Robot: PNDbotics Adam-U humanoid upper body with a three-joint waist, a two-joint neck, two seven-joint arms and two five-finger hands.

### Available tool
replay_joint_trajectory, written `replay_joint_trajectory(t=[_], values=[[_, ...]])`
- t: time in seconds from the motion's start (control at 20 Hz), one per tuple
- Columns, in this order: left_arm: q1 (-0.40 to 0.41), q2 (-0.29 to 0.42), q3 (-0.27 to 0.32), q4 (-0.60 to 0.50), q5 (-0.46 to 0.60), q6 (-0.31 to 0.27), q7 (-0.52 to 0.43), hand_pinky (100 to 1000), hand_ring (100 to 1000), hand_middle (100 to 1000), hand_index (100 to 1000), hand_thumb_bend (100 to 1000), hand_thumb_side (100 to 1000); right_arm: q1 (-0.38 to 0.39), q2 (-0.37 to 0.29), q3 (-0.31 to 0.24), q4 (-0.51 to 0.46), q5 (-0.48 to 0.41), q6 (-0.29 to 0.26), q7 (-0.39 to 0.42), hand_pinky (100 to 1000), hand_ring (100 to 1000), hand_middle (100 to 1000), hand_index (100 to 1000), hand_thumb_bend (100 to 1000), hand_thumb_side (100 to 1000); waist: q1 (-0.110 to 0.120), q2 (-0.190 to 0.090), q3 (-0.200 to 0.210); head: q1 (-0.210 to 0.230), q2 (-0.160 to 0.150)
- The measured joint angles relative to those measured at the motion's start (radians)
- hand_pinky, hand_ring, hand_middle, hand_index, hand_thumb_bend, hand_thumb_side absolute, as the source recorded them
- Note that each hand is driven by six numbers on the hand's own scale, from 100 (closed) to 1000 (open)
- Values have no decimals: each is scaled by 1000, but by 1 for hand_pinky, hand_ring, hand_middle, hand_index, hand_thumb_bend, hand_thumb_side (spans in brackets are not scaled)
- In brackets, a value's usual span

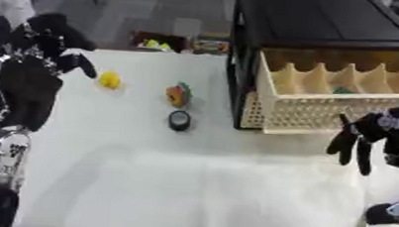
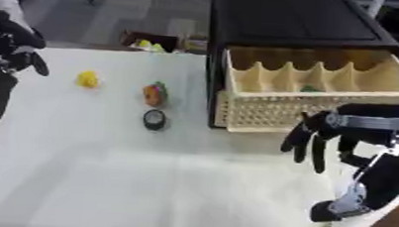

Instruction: Pick up objects from table and place into drawer.

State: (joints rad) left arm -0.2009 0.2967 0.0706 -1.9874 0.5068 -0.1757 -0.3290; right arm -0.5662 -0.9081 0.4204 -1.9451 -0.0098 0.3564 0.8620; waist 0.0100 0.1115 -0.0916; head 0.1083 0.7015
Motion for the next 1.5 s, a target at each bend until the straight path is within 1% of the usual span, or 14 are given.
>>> replay_joint_trajectory(t=[0.1,0.15,0.2,0.4,0.65,0.7,0.8,0.95,1.35,1.5], values=[[0,0,0,0,0,-1,-1,488,675,615,779,100,1000,4,0,5,6,2,1,-1,128,556,629,816,514,163,2,0,0,-2,0],[0,0,0,0,0,-2,-2,488,674,615,779,100,1000,4,0,6,8,4,1,-1,131,555,628,816,500,145,3,1,0,-3,-1],[0,0,0,0,0,-2,-2,488,674,615,779,100,1000,6,0,6,11,5,1,-1,130,553,626,815,485,162,4,1,0,-4,-2],[1,-1,0,0,-2,-2,-2,489,674,615,779,100,1000,22,-1,7,18,11,0,0,131,549,622,817,462,169,6,4,-3,-5,-8],[5,-4,1,0,-4,-3,-3,490,674,616,780,100,1000,31,-4,-4,18,24,-3,3,127,549,621,820,471,184,7,6,-6,-7,-8],[5,-6,1,0,-4,-3,-3,490,674,617,780,100,1000,32,-5,-8,18,27,-3,3,125,548,621,819,455,193,8,6,-6,-8,-8],[5,-8,1,0,-5,-5,-5,490,674,616,780,100,1000,35,-9,-14,18,33,-5,5,121,548,620,819,484,189,12,7,-6,-9,-8],[5,-8,1,0,-5,-8,-5,490,674,616,780,100,1000,33,-10,-19,18,39,-6,6,119,549,621,820,494,195,16,9,-2,-11,-8],[7,-17,6,0,-9,-18,-8,488,672,615,778,100,1000,-6,-9,-16,42,63,-6,6,119,551,625,823,496,198,29,23,14,-15,-9],[7,-19,7,0,-15,-21,-11,487,671,615,777,100,1000,-21,-4,-6,58,69,-6,6,125,550,624,823,479,193,33,31,20,-18,-13]])
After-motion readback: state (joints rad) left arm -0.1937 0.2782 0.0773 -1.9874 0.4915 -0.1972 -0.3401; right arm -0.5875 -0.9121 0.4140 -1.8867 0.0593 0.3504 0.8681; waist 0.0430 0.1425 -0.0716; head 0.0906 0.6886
